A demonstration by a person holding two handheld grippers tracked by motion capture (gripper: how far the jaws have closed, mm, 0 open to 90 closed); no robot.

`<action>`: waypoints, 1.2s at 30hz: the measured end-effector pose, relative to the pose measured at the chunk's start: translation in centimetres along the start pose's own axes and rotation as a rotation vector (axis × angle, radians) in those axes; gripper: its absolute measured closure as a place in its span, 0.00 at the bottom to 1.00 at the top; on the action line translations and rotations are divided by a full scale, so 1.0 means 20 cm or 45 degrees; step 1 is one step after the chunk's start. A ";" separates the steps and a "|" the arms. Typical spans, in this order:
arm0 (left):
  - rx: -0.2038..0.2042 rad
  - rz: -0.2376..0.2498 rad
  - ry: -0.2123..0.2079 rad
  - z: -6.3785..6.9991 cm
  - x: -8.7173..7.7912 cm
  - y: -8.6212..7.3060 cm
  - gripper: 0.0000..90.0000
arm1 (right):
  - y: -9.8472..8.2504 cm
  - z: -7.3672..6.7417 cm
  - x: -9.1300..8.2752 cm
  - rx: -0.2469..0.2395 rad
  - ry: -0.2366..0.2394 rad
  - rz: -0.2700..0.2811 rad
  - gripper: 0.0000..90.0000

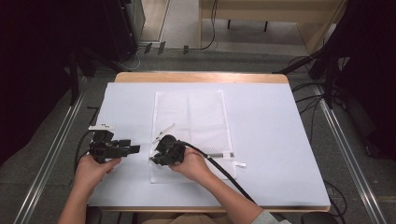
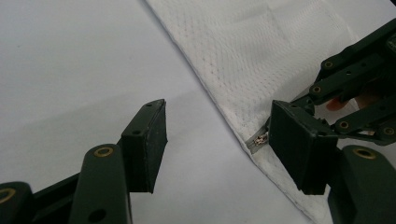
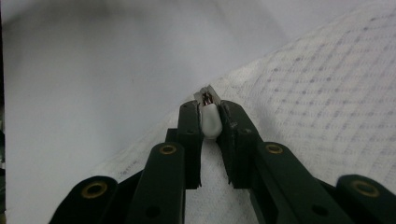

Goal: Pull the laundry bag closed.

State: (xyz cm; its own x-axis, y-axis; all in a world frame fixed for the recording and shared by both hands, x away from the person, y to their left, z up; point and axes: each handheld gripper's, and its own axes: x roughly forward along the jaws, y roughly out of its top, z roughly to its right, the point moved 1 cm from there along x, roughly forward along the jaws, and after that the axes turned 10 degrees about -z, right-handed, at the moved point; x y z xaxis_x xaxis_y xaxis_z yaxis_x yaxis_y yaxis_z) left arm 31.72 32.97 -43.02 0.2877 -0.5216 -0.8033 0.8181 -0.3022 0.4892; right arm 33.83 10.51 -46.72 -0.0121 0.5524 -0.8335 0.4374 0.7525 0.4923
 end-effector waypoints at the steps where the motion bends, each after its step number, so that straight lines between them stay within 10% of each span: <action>1: 0.000 -0.002 -0.001 0.00 0.00 0.00 0.42 | 0.00 0.00 0.00 -0.002 -0.002 0.002 0.90; 14: -0.013 -0.005 -0.029 0.00 0.00 0.00 0.46 | 0.02 -0.02 0.01 -0.055 -0.038 0.012 0.98; 36: 0.177 -0.113 -0.137 0.09 0.06 0.00 0.53 | 0.08 -0.02 -0.15 -0.118 -0.071 0.061 0.98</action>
State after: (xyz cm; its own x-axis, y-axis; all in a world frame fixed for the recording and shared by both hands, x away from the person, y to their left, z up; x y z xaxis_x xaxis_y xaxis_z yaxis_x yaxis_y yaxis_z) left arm 31.16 30.89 -43.48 0.1565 -0.5681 -0.8079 0.7591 -0.4542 0.4664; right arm 34.18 10.14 -43.34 0.0578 0.5695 -0.8200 0.3509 0.7573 0.5507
